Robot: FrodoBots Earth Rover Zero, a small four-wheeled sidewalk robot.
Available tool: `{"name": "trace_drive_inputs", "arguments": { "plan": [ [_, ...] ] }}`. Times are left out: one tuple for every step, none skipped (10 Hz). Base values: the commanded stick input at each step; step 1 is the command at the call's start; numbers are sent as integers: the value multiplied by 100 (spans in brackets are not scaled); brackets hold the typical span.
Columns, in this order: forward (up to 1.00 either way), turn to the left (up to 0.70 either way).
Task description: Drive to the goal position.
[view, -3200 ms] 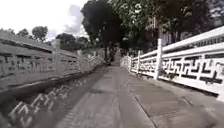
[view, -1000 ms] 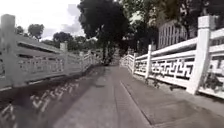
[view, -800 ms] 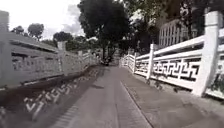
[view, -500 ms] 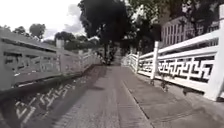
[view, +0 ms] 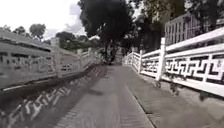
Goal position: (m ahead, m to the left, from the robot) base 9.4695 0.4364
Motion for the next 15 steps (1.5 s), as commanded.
{"name": "trace_drive_inputs", "arguments": {
  "plan": [
    [70, 0],
    [70, 0],
    [70, 0],
    [70, 0],
    [70, 0],
    [70, 0],
    [70, 0],
    [70, 0],
    [70, 0],
    [70, 0],
    [70, 0],
    [70, 0],
    [70, 0],
    [70, 0],
    [70, 0]
  ]
}}
